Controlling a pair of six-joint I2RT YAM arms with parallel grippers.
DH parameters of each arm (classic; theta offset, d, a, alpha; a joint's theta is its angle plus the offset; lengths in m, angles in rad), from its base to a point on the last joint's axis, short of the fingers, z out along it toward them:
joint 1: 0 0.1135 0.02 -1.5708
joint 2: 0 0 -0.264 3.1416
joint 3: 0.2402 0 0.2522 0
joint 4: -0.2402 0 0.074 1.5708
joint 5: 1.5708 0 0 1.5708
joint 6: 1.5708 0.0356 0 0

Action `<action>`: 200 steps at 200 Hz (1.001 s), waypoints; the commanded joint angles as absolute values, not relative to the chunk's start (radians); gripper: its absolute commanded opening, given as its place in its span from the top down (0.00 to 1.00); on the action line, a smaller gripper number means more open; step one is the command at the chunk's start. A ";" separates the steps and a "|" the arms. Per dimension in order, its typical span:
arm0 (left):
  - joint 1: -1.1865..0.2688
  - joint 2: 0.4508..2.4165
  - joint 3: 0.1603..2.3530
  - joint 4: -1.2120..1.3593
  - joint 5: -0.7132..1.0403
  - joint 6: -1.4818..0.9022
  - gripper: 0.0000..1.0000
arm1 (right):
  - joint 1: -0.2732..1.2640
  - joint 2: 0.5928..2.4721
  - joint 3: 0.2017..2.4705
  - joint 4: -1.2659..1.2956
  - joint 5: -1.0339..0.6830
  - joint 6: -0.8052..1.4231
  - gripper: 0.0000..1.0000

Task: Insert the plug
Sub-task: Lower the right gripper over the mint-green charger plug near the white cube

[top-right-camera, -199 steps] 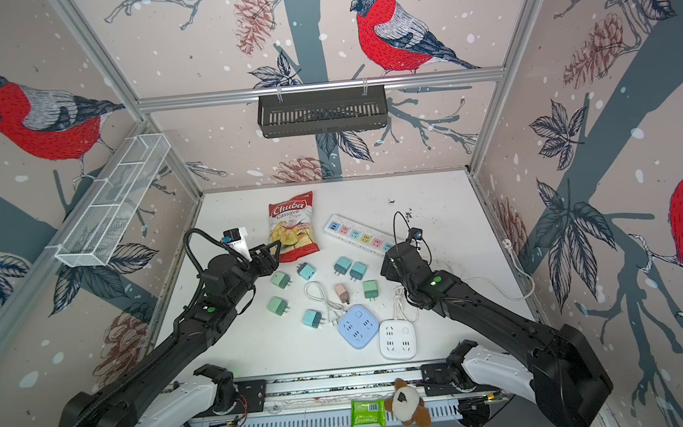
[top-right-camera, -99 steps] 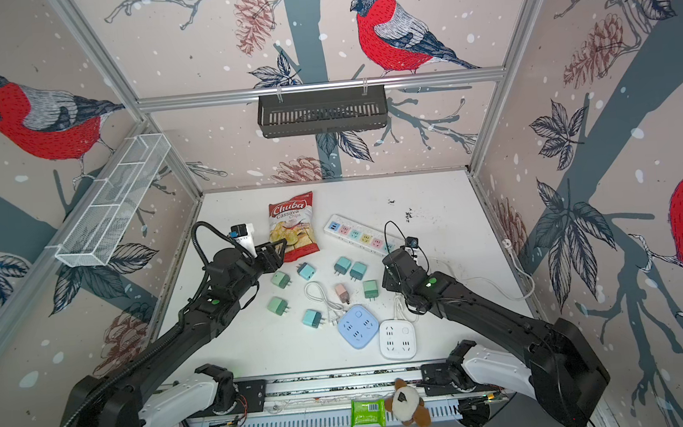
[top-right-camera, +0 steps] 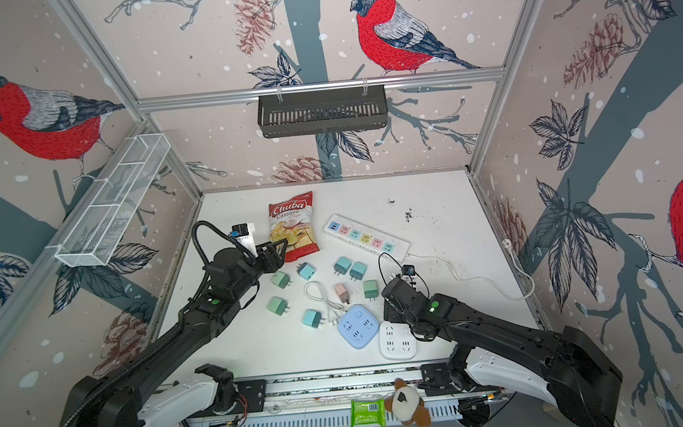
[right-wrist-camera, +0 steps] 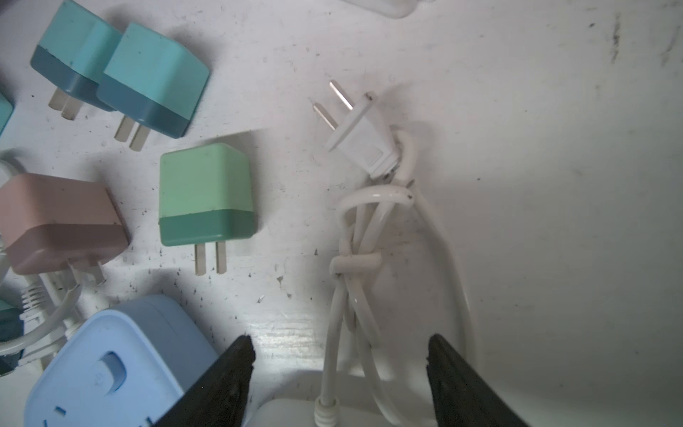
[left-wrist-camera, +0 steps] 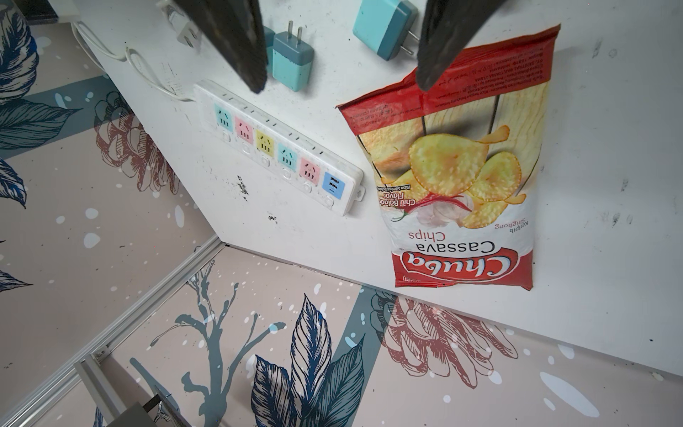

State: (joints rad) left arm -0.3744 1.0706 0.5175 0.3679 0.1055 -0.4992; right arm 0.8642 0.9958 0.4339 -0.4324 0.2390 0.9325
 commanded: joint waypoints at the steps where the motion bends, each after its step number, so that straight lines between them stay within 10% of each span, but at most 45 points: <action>1: -0.377 1.074 0.528 0.385 0.115 -0.494 0.36 | 0.868 1.023 0.423 -0.379 0.218 0.942 0.25; 59: -0.379 1.076 0.534 0.382 0.115 -0.490 0.35 | 0.857 1.151 0.425 -0.308 0.215 0.932 0.33; 126: -0.379 1.072 0.536 0.377 0.114 -0.490 0.35 | 0.744 1.209 0.444 -0.250 0.193 0.879 0.74; 200: -0.379 1.072 0.537 0.376 0.107 -0.488 0.35 | 0.588 1.298 0.517 -0.206 0.186 0.796 0.88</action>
